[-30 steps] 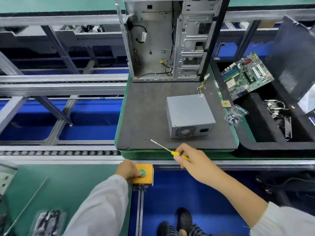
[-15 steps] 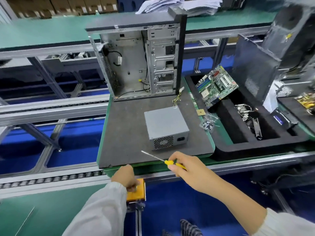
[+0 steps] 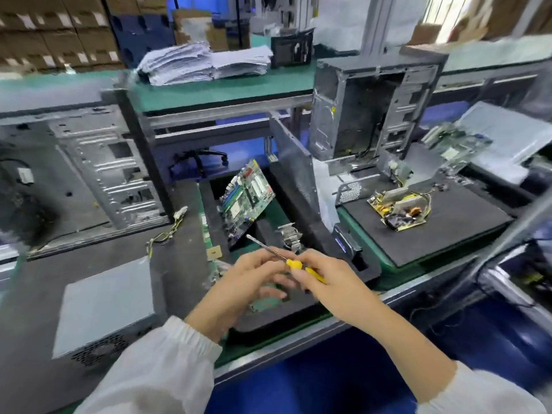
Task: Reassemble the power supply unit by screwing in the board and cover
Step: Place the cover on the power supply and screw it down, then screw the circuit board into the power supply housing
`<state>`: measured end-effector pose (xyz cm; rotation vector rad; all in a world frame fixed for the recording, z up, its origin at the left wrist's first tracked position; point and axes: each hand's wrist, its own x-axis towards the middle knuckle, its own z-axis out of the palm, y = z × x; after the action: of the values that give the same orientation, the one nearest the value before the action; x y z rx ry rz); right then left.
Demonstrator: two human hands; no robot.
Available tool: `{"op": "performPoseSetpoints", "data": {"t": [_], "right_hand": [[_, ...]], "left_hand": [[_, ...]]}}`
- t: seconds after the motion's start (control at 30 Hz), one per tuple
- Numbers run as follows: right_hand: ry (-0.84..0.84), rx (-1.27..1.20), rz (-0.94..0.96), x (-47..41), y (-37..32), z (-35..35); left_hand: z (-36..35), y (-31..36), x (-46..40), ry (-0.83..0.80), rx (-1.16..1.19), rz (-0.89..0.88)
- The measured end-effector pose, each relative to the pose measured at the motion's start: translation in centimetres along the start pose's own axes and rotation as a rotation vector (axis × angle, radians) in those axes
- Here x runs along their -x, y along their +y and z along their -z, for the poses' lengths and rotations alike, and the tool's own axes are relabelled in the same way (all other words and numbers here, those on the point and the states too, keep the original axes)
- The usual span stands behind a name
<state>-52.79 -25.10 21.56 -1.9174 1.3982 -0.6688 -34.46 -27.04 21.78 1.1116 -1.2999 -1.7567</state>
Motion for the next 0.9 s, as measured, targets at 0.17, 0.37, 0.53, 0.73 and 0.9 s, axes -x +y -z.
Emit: {"op": "performPoseSetpoints", "data": {"t": [0.17,0.37,0.53,0.73,0.9], "right_hand": [[0.002,0.025,-0.052,-2.2,6.7,7.4],[-0.033,0.009,-0.062,-5.7,12.6,14.8],[-0.059,0.067,-0.025,-9.3,16.2,17.8],[0.009,0.421,-0.208,-13.8,20.1,19.9],[-0.002,0.431,-0.250,-17.2,21.5,19.1]], "left_hand": [[-6.3,0.9,-9.2,0.002,-0.024,-0.028],[-11.2,2.3,-18.0,0.028,-0.021,-0.016],[-11.0,3.4,-21.9,0.154,-0.001,-0.052],[-3.8,4.1,-25.4,0.506,-0.714,-0.159],[2.3,2.8,-26.6,0.408,-1.099,-0.018]]}}
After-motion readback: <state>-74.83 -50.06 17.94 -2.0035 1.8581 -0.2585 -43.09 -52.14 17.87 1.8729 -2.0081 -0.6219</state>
